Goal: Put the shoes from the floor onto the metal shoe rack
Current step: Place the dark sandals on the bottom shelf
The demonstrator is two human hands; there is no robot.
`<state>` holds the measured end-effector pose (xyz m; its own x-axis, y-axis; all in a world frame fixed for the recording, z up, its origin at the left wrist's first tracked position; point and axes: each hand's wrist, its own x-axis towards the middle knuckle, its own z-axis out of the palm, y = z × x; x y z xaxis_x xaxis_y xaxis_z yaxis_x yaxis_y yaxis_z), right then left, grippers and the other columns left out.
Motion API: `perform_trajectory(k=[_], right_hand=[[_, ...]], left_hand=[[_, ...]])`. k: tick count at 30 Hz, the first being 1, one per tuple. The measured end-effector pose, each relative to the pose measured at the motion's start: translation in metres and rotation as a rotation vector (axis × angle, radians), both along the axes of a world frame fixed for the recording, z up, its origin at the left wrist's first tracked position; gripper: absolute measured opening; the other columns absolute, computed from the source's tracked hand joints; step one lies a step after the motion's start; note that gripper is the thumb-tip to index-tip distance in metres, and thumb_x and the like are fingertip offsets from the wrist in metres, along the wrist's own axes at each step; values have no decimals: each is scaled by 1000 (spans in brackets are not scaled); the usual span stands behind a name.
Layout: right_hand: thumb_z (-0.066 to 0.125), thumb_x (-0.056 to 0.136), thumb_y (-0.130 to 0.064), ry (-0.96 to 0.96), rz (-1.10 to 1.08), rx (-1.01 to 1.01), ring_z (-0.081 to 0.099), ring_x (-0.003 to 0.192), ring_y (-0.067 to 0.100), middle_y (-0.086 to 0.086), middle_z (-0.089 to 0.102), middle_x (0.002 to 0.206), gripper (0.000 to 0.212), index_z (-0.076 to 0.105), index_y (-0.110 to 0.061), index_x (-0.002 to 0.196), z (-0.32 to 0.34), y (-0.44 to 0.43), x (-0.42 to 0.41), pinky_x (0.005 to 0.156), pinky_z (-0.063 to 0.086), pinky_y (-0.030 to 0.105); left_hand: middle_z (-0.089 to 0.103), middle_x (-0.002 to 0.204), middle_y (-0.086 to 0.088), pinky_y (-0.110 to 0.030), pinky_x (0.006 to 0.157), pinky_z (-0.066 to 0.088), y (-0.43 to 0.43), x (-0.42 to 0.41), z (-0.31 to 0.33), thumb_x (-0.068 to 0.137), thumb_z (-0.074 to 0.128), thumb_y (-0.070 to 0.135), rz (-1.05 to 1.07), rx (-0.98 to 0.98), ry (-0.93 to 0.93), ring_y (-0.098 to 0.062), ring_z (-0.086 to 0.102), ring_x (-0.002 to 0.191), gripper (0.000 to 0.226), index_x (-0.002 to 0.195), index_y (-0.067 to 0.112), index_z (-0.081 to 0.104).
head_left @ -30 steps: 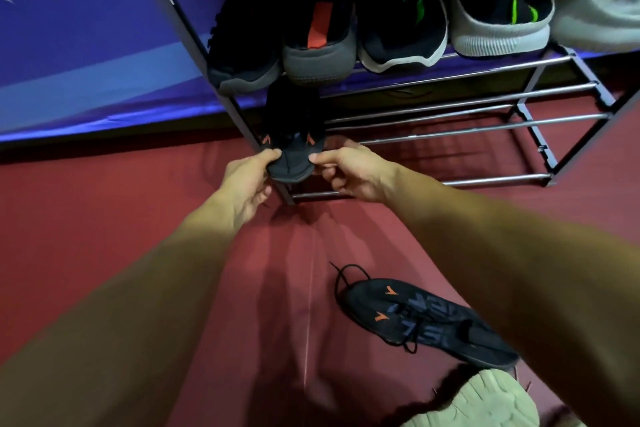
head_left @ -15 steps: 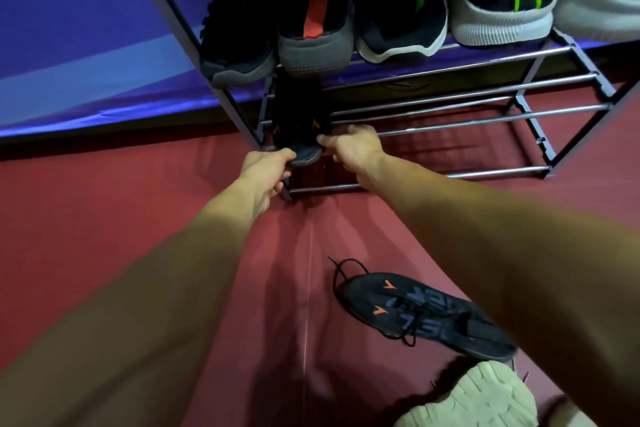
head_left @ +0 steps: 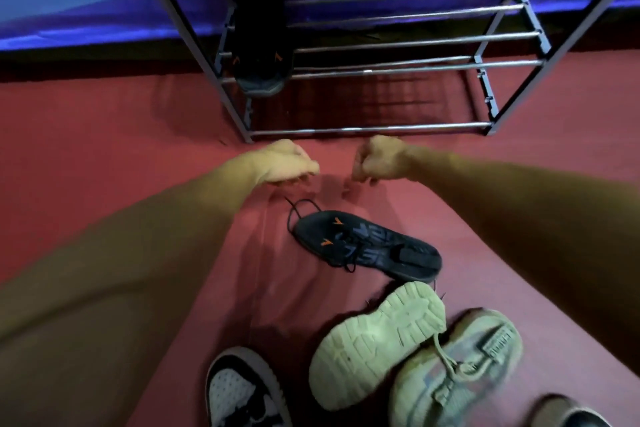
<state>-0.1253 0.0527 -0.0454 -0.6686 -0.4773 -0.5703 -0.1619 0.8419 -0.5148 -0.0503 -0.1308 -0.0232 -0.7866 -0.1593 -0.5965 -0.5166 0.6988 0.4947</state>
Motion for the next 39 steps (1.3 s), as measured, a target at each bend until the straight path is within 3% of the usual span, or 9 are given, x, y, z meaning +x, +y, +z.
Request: perform_trajectory(k=[2, 6, 11, 15, 19, 23, 27, 31, 39], right_hand=[[75, 80, -18, -29, 75, 114, 75, 86, 25, 11, 77, 96, 20, 78, -5, 95, -8, 21, 6, 84, 61, 38], [71, 83, -29, -91, 196, 254, 75, 87, 22, 7, 77, 98, 25, 77, -10, 99, -18, 49, 15, 88, 59, 37], [66, 87, -36, -118, 359, 372, 71, 77, 20, 5, 75, 88, 27, 74, -14, 100, -39, 60, 23, 75, 58, 32], [71, 85, -39, -29, 440, 398, 56, 62, 17, -1, 57, 68, 27, 61, -15, 79, -56, 59, 35, 55, 43, 25], [69, 89, -30, -15, 476, 360, 55, 80, 21, 1, 56, 77, 32, 65, -10, 114, -58, 64, 40, 68, 48, 28], [57, 96, -18, 16, 520, 326, 54, 89, 23, 12, 65, 115, 32, 60, -12, 127, -51, 66, 38, 74, 44, 26], [57, 96, -18, 22, 539, 280, 53, 88, 22, 7, 62, 110, 31, 61, -16, 126, -44, 68, 35, 73, 42, 27], [62, 94, -21, 44, 490, 292, 63, 111, 32, 12, 64, 123, 31, 62, -11, 124, -43, 60, 37, 81, 48, 35], [59, 92, -27, 149, 432, 310, 60, 99, 29, 16, 66, 117, 37, 66, -8, 123, -5, 59, 21, 76, 41, 28]], left_hand=[[72, 92, 0, -26, 74, 50, 23, 6, -11, 86, 69, 30, -139, -62, -44, -19, 63, 80, 21, 99, 15, 74], [72, 105, -5, -38, 89, 55, 58, 12, -34, 84, 69, 29, -367, -165, -149, -26, 67, 97, 31, 111, 14, 69], [66, 110, -5, -41, 91, 54, 81, 15, -63, 83, 68, 32, -560, -290, -186, -29, 62, 102, 44, 123, 15, 62], [50, 129, -9, -44, 98, 46, 94, 15, -83, 87, 66, 32, -671, -428, -113, -32, 47, 122, 51, 133, 16, 52], [46, 133, -9, -45, 101, 40, 99, 12, -95, 89, 64, 21, -692, -521, -42, -33, 42, 124, 48, 134, 16, 48], [48, 133, -8, -44, 102, 38, 99, 6, -100, 89, 62, 24, -719, -531, -84, -33, 41, 125, 43, 131, 17, 53], [53, 131, -7, -41, 101, 38, 97, 3, -99, 89, 62, 23, -704, -513, -73, -32, 43, 126, 38, 126, 18, 55], [60, 123, -12, -40, 95, 47, 94, 0, -91, 87, 60, 18, -651, -451, -115, -33, 52, 118, 30, 117, 17, 59], [67, 117, -10, -35, 89, 54, 96, -25, -58, 81, 70, 32, -592, -411, -191, -32, 64, 104, 39, 117, 16, 67]])
